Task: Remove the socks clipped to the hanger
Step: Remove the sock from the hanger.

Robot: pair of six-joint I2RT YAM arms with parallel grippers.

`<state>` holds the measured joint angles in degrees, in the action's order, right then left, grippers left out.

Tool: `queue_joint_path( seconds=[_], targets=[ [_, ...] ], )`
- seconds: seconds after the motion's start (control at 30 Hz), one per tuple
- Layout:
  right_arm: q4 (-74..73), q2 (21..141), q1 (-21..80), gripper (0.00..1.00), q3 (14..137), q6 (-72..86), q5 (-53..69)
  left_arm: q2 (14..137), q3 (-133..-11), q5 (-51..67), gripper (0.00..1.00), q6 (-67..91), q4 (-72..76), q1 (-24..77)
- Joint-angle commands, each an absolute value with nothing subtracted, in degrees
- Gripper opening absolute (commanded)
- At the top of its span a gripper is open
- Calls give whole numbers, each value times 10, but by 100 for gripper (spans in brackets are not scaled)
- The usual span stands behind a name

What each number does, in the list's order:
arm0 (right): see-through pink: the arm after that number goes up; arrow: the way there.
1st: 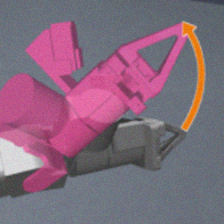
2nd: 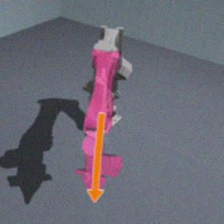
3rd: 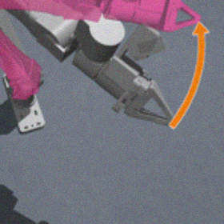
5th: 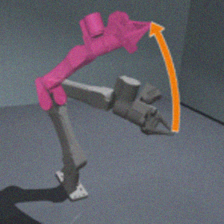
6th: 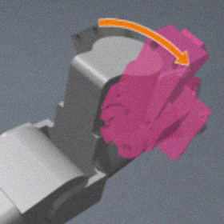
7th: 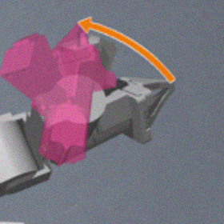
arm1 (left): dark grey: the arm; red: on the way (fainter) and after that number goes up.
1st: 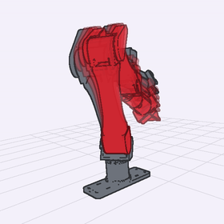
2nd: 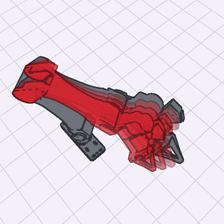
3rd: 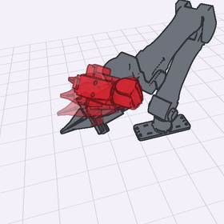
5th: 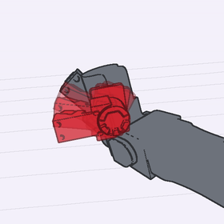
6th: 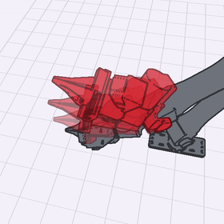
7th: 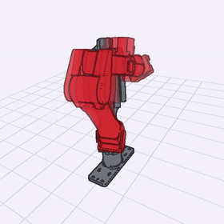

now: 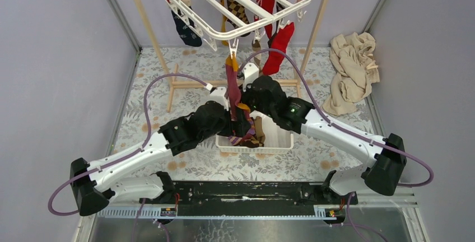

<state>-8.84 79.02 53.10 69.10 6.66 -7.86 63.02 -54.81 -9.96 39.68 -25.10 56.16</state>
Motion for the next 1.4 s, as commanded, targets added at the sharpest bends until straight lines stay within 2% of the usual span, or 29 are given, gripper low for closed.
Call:
queue_joint_path(
  seconds=[0.0,0.1,0.27,0.43,0.63,0.7,0.8,0.87,0.97,1.07,1.2,1.37],
  targets=[
    [-105,831,568,61,748,42,-116,612,-539,-125,98,400,-252,565],
    [-125,857,576,61,776,48,-154,602,-536,-140,98,405,-263,565],
    [-147,857,574,73,784,75,-238,595,-530,-155,98,410,-268,564],
    [-133,797,542,78,736,110,-196,601,-527,-159,94,406,-255,564],
    [-109,726,486,76,670,133,-105,622,-531,-146,56,400,-229,556],
    [-108,710,475,75,655,135,-94,629,-533,-140,47,400,-221,554],
    [-103,691,465,69,637,134,-80,640,-536,-133,38,400,-213,553],
    [-99,681,460,65,627,135,-72,646,-540,-130,37,401,-211,552],
    [-103,673,457,64,622,135,-73,651,-545,-129,37,399,-210,552],
    [-102,663,449,62,615,133,-80,651,-547,-130,44,400,-211,552],
    [-94,657,431,50,611,126,-70,650,-544,-129,50,402,-212,552],
    [-85,660,419,20,611,119,-46,645,-541,-131,55,404,-214,551]
  ],
)
